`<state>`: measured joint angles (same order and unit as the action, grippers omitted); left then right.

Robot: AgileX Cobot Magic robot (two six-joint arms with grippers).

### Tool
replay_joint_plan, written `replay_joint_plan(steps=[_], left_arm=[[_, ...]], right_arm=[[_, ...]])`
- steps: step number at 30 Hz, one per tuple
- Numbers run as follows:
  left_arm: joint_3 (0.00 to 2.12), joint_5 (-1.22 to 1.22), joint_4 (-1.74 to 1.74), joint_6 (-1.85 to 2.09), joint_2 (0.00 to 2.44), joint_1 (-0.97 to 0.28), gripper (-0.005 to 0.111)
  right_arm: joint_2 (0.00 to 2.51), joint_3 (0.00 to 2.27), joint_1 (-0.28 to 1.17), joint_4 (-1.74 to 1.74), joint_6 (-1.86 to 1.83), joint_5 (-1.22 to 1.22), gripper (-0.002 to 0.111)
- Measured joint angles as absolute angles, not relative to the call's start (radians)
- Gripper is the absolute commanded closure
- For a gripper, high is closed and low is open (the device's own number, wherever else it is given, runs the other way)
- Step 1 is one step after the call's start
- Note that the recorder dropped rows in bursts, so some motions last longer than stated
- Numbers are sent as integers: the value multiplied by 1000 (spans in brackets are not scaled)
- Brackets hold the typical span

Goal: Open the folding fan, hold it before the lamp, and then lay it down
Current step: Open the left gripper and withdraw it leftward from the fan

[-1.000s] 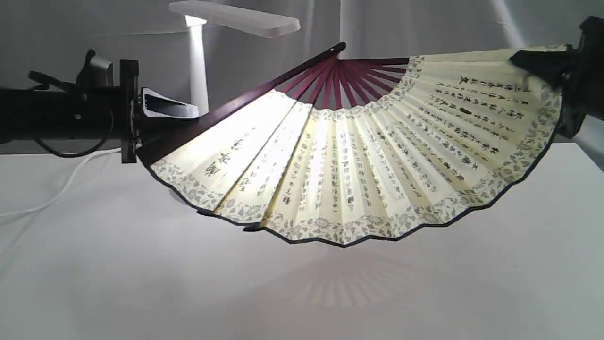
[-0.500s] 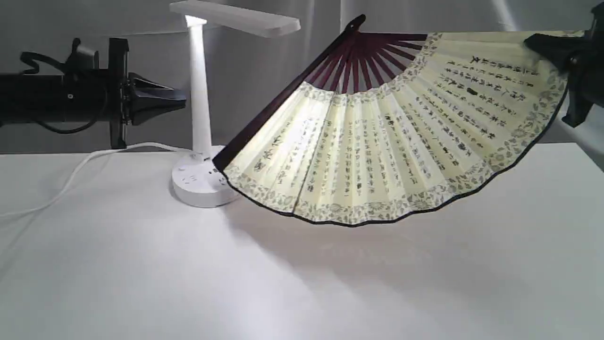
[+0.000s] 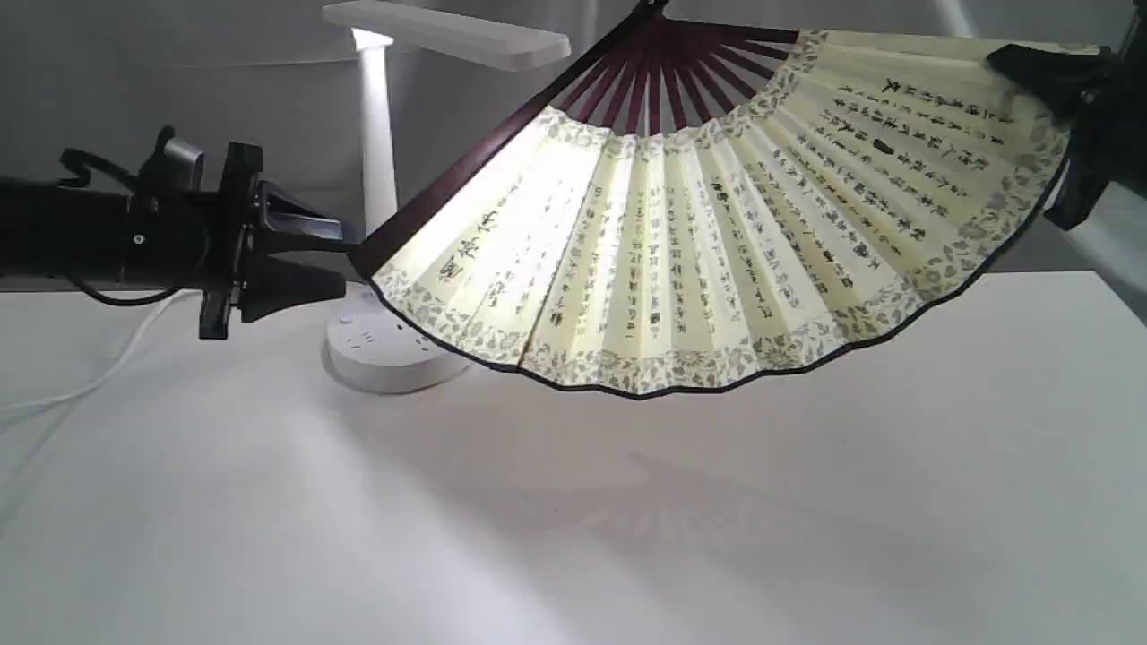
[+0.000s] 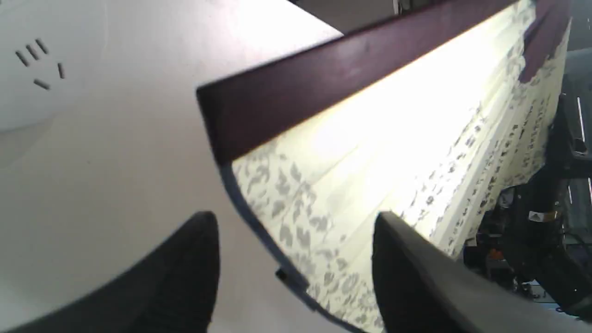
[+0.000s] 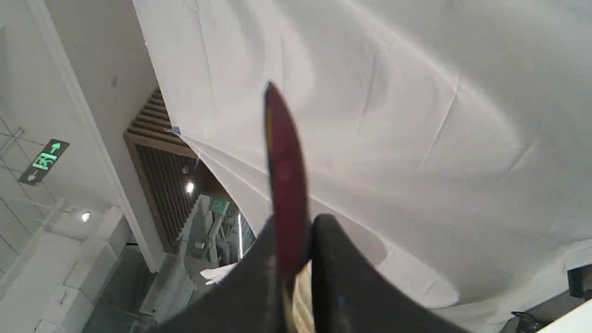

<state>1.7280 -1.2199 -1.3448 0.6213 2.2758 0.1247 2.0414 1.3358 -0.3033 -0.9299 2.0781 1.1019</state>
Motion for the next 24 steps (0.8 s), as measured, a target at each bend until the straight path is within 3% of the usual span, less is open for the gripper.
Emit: replay_joint_plan(steps=[14,24], left_arm=[[1532,-1220,-1408,697,2204,115,54],[1521,-1218,-1544,710,2202,90,54]], right_arm=[[2041,1336,-303,-858,2080,1081,108],[2015,1336,-269,-896,2081,999,108]])
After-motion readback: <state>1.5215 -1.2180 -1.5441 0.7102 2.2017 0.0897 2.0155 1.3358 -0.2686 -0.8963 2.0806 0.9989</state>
